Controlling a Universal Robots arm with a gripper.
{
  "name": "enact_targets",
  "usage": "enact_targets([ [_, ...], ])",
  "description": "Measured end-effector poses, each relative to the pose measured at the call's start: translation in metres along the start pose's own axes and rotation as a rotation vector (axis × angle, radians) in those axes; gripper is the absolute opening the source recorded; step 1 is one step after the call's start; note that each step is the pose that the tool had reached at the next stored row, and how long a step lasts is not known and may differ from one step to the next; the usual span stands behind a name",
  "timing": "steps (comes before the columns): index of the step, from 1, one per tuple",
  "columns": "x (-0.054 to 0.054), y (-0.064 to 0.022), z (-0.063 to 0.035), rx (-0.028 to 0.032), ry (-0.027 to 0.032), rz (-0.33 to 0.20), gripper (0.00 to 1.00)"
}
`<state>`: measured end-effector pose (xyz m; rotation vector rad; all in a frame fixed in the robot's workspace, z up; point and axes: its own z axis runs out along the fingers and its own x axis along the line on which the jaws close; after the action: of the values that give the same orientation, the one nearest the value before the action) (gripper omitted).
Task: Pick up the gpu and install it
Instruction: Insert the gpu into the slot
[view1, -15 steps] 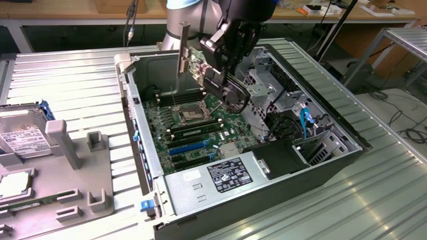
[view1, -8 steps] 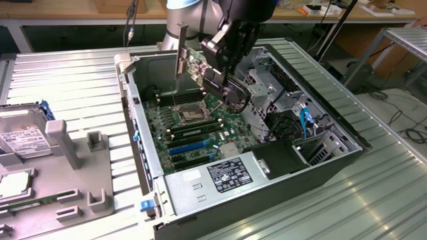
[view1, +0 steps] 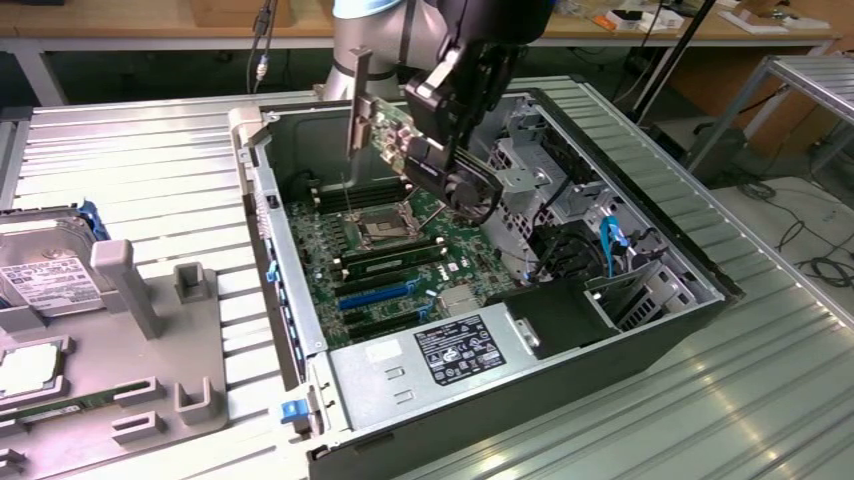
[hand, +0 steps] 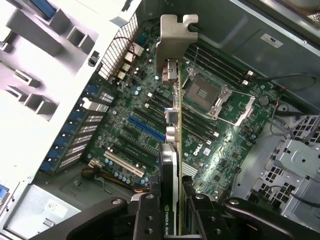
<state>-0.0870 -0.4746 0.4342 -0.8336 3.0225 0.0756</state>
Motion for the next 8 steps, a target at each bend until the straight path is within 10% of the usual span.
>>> enact_targets([
  [8,0.0000,0.0000,0.0000,-0.0008,0.0018,-0.042,0.27],
])
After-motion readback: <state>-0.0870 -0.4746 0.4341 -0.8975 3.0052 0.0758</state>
